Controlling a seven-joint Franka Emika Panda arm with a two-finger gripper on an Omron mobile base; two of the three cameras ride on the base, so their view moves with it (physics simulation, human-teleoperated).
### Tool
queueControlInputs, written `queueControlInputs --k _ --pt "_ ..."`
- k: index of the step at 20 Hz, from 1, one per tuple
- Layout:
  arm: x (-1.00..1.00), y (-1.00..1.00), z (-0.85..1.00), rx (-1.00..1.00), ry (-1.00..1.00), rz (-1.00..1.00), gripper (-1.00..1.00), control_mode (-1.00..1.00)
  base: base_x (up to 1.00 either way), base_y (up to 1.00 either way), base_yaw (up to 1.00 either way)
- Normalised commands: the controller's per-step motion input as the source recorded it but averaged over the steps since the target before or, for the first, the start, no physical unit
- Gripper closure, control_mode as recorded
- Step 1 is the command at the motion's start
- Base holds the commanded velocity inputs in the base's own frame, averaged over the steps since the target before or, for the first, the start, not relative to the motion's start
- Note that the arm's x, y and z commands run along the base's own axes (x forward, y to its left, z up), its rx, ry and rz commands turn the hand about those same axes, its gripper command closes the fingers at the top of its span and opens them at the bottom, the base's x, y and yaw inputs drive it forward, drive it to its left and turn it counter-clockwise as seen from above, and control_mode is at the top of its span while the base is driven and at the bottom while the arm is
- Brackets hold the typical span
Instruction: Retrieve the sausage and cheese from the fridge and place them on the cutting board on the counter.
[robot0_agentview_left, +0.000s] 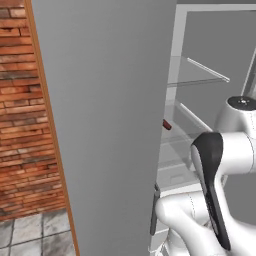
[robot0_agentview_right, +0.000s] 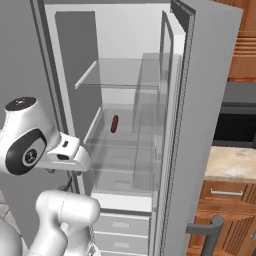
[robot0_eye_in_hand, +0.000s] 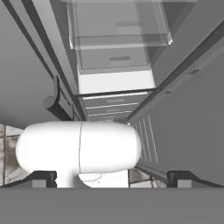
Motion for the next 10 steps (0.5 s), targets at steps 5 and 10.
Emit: queueControlInputs --k 5,10 --pt "0.38 -0.21 0.0 0.06 0.01 0.12 -1.0 -1.0 0.0 0.0 0.0" --pt "0.53 -0.02 -0.14 0.12 0.0 0.04 -1.0 -1.0 0.0 0.0 0.0"
